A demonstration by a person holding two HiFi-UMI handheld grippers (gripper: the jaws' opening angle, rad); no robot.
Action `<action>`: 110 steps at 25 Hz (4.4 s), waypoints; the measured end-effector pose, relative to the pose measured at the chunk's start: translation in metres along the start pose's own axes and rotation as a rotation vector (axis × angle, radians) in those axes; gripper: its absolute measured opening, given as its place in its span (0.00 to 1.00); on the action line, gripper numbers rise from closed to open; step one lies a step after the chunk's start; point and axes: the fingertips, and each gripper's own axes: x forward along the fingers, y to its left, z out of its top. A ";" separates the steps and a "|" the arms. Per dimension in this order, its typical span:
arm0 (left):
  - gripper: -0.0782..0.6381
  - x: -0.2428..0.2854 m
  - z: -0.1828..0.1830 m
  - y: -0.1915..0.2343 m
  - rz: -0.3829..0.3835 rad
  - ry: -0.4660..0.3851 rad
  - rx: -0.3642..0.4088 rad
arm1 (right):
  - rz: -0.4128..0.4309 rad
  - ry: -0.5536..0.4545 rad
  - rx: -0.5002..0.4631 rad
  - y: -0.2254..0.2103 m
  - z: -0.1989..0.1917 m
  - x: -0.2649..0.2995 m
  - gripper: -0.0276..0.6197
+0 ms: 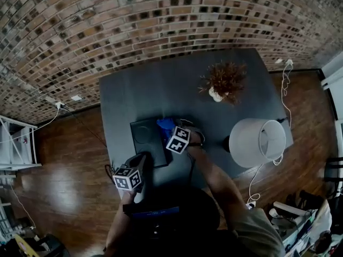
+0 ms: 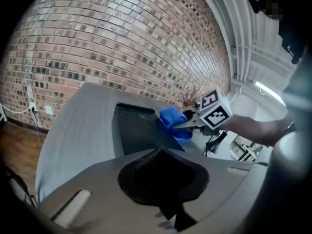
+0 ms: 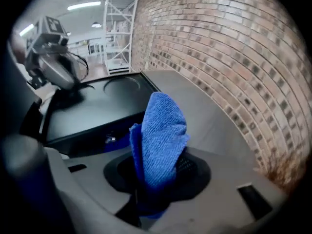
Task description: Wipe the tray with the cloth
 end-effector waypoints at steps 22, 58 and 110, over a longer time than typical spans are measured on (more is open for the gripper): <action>0.13 0.005 0.004 -0.008 0.123 0.068 0.137 | 0.099 -0.032 -0.331 0.026 0.027 0.048 0.25; 0.13 0.006 -0.012 -0.003 0.158 0.150 0.177 | 0.296 -0.146 -0.270 0.068 -0.040 -0.008 0.25; 0.13 0.012 -0.008 -0.006 0.158 0.094 0.192 | 0.170 0.053 -0.392 0.141 -0.032 -0.019 0.26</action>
